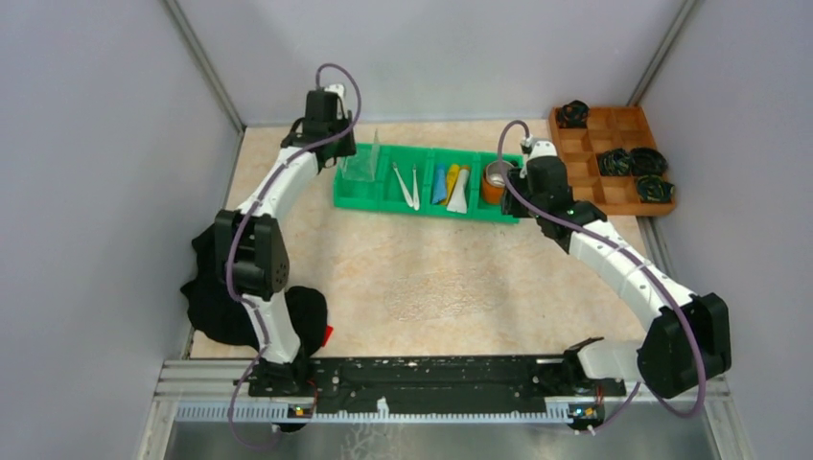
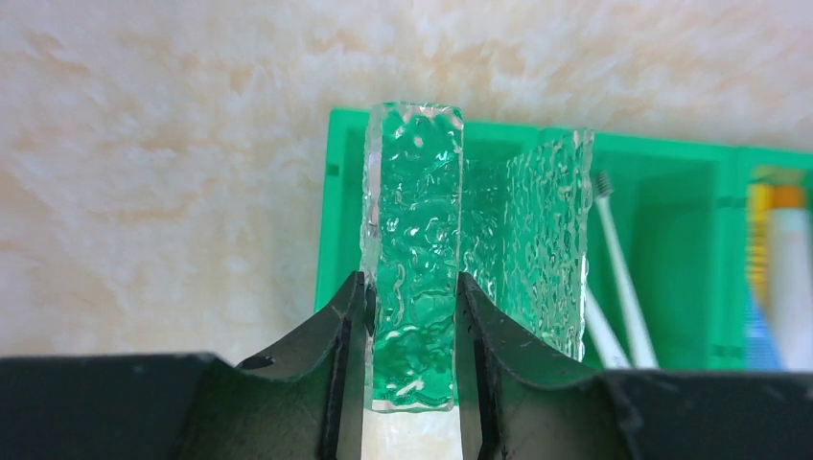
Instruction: Prepare toiletry sets of a toothbrush and toothpaste on the tray
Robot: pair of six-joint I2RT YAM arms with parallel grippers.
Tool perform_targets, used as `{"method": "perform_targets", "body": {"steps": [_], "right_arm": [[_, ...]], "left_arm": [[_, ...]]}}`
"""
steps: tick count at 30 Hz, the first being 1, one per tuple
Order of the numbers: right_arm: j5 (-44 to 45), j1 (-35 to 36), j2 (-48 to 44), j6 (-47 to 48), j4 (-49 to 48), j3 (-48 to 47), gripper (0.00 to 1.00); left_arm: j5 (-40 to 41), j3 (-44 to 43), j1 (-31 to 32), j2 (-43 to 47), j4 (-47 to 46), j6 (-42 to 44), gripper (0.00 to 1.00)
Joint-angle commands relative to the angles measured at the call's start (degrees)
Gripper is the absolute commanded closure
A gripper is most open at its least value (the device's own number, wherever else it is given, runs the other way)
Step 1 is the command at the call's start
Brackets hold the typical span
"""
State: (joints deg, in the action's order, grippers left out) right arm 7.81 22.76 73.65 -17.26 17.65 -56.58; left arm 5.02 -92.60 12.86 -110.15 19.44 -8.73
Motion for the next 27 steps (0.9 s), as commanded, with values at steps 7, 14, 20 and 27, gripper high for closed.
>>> {"method": "perform_targets", "body": {"steps": [7, 14, 20, 27], "right_arm": [[-1.9, 0.5, -5.5, -2.4, 0.2, 0.4, 0.63], [-3.0, 0.5, -9.2, -3.3, 1.8, 1.7, 0.63], [-4.6, 0.5, -12.4, -3.6, 3.9, 3.0, 0.63], [-6.5, 0.5, -15.0, -4.9, 4.2, 4.9, 0.63]], "left_arm": [[-9.2, -10.9, 0.4, 16.7, 14.1, -0.5, 0.99], [-16.2, 13.2, 4.9, 35.3, 12.0, -6.4, 0.97], [-16.7, 28.2, 16.6, 41.3, 11.5, -9.2, 1.00], [-9.3, 34.8, 29.7, 38.0, 4.2, -9.1, 1.00]]}}
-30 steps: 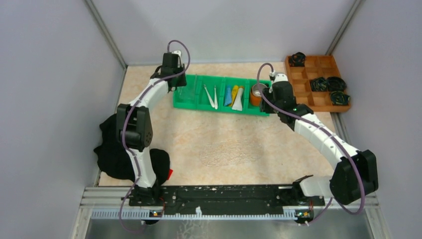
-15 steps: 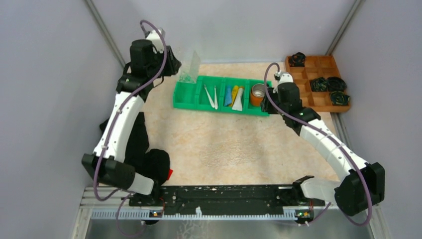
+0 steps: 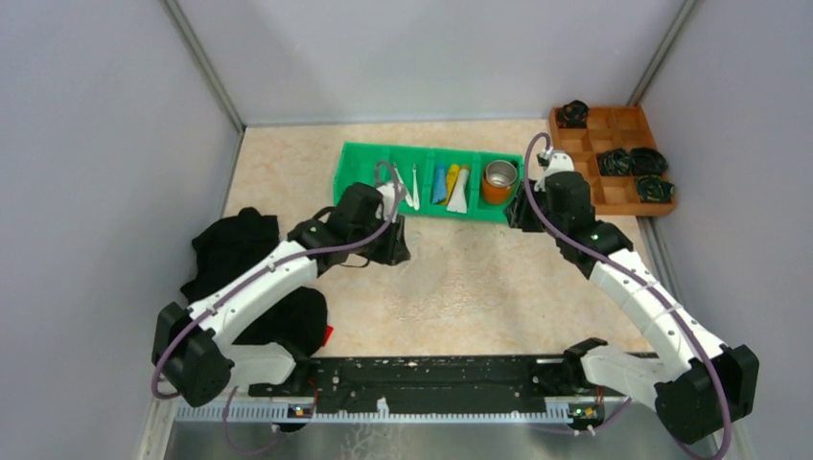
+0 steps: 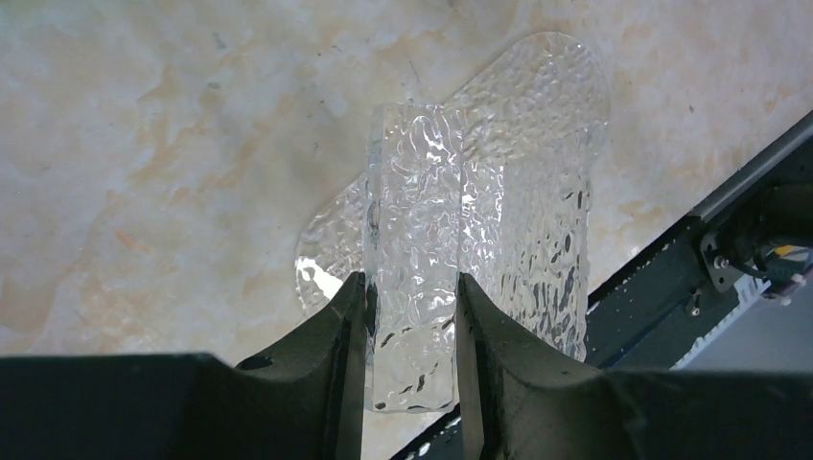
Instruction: Prepare toiletry sets of a toothbrush and toothpaste on the tray
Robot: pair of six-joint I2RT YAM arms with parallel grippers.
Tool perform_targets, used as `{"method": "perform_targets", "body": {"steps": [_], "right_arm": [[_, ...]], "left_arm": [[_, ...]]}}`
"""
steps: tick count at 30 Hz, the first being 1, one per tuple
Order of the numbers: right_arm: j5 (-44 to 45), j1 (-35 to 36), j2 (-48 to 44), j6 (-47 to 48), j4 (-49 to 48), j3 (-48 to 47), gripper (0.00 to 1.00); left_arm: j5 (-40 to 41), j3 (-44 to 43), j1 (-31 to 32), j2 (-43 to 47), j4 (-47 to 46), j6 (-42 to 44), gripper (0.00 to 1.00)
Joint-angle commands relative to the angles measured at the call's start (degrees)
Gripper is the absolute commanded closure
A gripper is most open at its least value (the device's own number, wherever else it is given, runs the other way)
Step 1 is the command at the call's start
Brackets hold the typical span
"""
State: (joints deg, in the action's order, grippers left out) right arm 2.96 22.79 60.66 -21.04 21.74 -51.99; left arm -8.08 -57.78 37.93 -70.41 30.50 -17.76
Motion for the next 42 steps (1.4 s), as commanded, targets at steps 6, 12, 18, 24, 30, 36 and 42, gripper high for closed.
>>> {"method": "perform_targets", "body": {"steps": [6, 12, 18, 24, 30, 36, 42], "right_arm": [[-1.2, 0.5, -3.8, -0.7, 1.8, 0.6, 0.63], [-1.0, 0.5, -4.7, -0.7, 2.6, 1.6, 0.63], [-1.2, 0.5, -3.9, -0.2, 2.6, 2.1, 0.63], [-2.3, 0.5, -2.0, 0.1, 2.0, 2.5, 0.62], [-5.3, 0.5, 1.5, 0.6, 0.9, 2.7, 0.61], [-8.4, 1.5, 6.1, 0.7, -0.5, 2.3, 0.61], [-8.5, 7.2, 12.3, 2.3, -1.5, 0.9, 0.62]], "left_arm": [[9.4, 1.9, 8.1, -7.6, -15.4, 3.8, 1.00], [10.5, 2.3, 9.0, -13.4, -20.9, 9.4, 1.00], [6.5, -0.2, 9.5, -17.2, -18.2, 11.7, 0.92], [6.4, -1.5, 10.1, -15.8, -14.2, 11.7, 0.59], [11.5, -5.4, 10.1, -12.1, -9.5, 12.7, 0.42], [14.7, -9.5, 10.0, -12.0, -6.1, 12.8, 0.30], [20.3, -10.3, 9.7, -11.9, 4.6, 2.9, 0.82]]}}
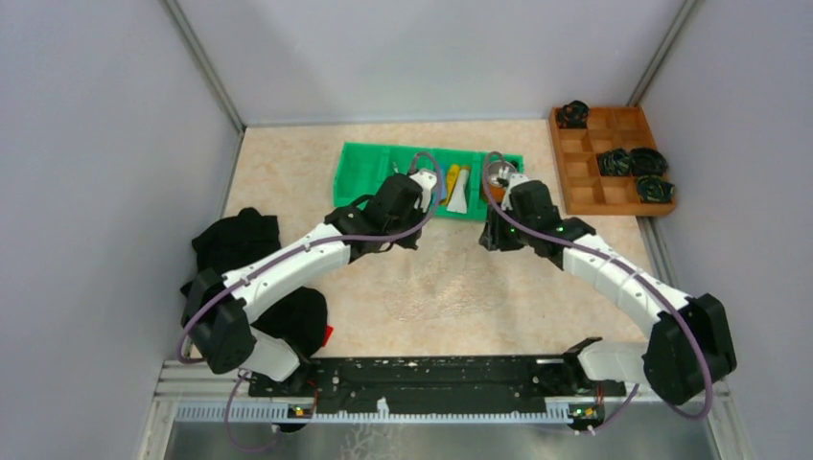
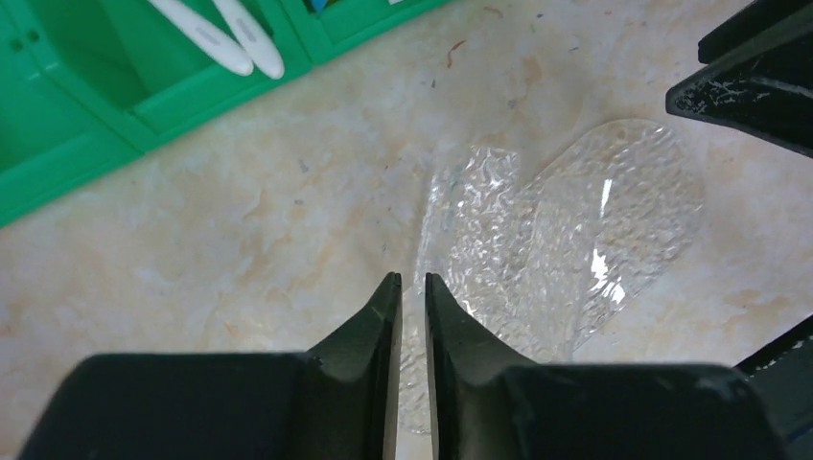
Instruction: Prepare toiletry sets of a toothbrush and toothpaste on the tray
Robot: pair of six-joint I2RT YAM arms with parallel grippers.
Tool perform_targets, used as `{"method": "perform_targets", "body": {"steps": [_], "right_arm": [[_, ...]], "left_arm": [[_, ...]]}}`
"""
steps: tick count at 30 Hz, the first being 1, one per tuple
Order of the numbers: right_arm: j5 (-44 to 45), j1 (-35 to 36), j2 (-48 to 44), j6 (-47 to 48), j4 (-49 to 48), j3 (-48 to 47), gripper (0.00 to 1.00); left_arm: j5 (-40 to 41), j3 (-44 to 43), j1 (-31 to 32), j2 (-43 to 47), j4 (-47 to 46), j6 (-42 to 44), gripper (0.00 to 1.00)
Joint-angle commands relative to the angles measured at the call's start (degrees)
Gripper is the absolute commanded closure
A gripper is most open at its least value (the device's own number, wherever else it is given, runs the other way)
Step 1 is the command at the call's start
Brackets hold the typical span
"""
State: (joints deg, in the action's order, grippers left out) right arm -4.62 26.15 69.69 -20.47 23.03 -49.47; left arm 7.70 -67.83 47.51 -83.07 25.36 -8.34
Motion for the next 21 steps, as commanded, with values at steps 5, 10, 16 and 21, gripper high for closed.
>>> {"method": "perform_targets", "body": {"steps": [5, 10, 16, 21], "right_arm": [[0.8, 7.3, 8.5, 1.6, -6.3, -2.2, 0.62], [2.3, 8.6, 11.1, 1.2, -8.9, -2.1, 0.63], [4.3, 9.4, 11.6, 1.5, -9.5, -1.8, 0.63], [8.7, 9.4, 11.6, 2.2, -10.1, -2.7, 0.63]], "left_arm": [[1.7, 8.9, 0.1, 7.3, 11.3, -16.9, 0.88], [-3.3, 20.0, 0.1, 14.0, 8.0, -21.6, 0.88], [-5.3, 24.0, 0.1, 14.5, 5.2, -23.6, 0.89], [-6.0, 24.5, 0.1, 11.6, 1.1, -24.1, 0.90]]}}
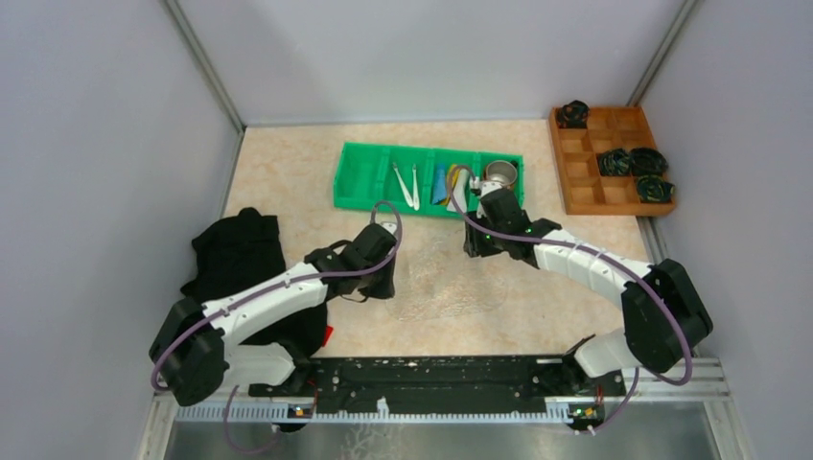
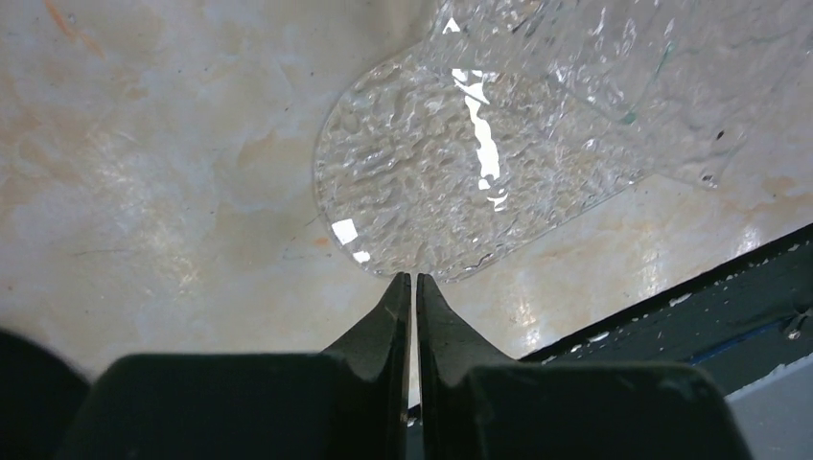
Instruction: Prepare toiletry sets of a toothbrush and toothpaste on the tray
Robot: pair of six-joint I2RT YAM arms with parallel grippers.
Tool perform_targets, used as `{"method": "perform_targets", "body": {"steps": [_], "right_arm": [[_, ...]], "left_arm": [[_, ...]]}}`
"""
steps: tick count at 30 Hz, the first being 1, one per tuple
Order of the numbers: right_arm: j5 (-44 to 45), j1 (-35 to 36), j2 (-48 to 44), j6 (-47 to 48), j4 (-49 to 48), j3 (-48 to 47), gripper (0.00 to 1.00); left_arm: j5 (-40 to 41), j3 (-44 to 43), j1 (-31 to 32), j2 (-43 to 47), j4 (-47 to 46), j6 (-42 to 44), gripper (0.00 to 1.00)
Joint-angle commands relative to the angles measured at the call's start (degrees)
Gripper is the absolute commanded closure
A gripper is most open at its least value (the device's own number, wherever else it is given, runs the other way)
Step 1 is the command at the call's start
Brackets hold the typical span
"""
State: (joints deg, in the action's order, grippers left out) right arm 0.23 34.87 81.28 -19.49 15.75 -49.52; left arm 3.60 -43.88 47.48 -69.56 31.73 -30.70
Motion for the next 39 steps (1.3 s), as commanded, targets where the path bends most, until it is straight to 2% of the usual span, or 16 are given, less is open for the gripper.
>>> {"method": "perform_targets", "body": {"steps": [1, 7, 15, 26, 39], "right_arm": [[3.9, 0.6, 0.4, 1.4, -3.2, -3.1, 0.63], [1.5, 0.7, 3.7, 2.1, -4.8, -5.4, 0.64], [-4.1, 0.9, 0.7, 2.4, -8.0, -0.8, 0.65], [-6.5, 1.2, -5.7, 1.9, -7.8, 6.6, 0.66], [-7.4, 2.3, -10.0, 0.1, -7.8, 9.5, 0.66]], "left_arm": [[-2.0, 0.4, 0.2, -2.7, -6.3, -1.9, 0.91], [1.8, -0.8, 0.2, -7.7, -13.0, -2.8, 0.91], [9.1, -5.5, -0.4, -15.2, -14.8, -1.0, 0.91], [8.2, -9.2, -3.5, -23.5, -18.6, 0.8, 0.93], [6.4, -14.0, -5.6, -25.1, -17.0, 1.8, 0.94]]}}
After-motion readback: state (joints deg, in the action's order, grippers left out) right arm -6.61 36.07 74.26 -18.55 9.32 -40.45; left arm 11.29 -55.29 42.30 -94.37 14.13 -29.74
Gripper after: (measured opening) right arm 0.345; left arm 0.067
